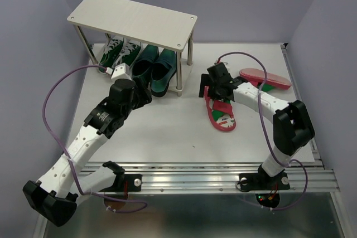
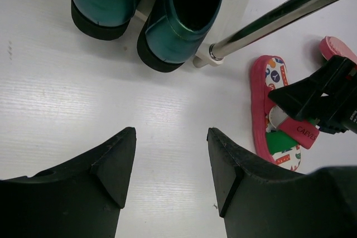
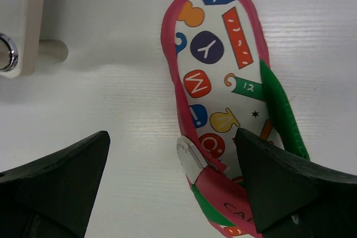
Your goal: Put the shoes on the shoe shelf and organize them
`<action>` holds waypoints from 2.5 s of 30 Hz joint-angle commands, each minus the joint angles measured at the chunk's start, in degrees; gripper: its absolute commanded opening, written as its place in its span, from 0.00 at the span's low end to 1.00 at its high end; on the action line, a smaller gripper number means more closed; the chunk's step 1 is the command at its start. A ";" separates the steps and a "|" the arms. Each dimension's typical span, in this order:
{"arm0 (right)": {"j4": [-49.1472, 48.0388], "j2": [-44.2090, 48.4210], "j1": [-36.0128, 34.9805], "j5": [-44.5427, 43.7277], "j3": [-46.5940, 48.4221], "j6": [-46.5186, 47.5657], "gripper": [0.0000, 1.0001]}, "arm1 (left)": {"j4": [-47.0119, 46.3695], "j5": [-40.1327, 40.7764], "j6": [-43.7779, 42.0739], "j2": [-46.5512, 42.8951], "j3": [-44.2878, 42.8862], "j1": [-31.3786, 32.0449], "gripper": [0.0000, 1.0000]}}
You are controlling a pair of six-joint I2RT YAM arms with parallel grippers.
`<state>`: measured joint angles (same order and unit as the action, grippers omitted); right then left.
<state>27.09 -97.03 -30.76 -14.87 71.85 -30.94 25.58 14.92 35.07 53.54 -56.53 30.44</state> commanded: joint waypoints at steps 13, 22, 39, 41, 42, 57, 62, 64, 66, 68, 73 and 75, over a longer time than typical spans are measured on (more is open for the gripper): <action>13.06 23.19 0.27 13.76 -13.32 5.19 1.00 | -2.99 -1.29 0.00 3.23 -0.77 0.85 0.65; 15.71 23.83 0.88 -5.24 -8.58 -2.78 1.00 | -3.79 -1.30 -0.35 5.44 -2.62 1.99 0.64; -0.01 12.32 4.22 0.72 -10.86 -0.36 1.00 | -1.94 0.64 -0.09 1.84 -1.21 2.17 0.64; -1.42 10.38 4.22 4.04 -10.16 1.05 1.00 | -1.68 0.99 0.00 1.40 -1.04 2.26 0.64; -2.99 8.55 4.22 5.80 -9.89 1.75 1.00 | -1.50 1.08 0.00 1.39 -0.86 2.26 0.64; 5.32 5.53 -5.79 32.54 -6.55 24.43 1.00 | -1.59 0.99 0.70 1.83 -0.16 2.26 0.64; 10.95 7.82 -6.41 29.39 -5.24 26.72 0.99 | -1.77 0.90 0.61 2.36 -0.68 2.35 0.64; 10.79 9.04 -6.41 20.48 -4.45 23.32 1.00 | -1.68 1.25 0.61 2.27 -0.68 2.35 0.64; 10.61 9.84 -6.41 14.38 -3.57 19.71 1.00 | -1.76 1.34 0.70 2.27 -0.51 2.35 0.64; 10.79 10.72 -6.41 10.93 -2.52 15.13 1.00 | -1.68 1.34 0.79 2.45 -0.60 2.35 0.64; 9.03 16.42 -6.94 13.28 -4.70 8.70 1.00 | -1.85 1.25 0.79 3.06 -0.77 2.35 0.64; 10.43 17.83 -7.46 13.38 -5.49 8.44 1.00 | -1.94 1.25 0.62 3.06 -0.86 2.35 0.64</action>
<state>37.30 -83.79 -37.47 -0.21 66.37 -18.48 24.86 15.27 35.75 56.42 -56.27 32.53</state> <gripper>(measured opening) 0.998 0.647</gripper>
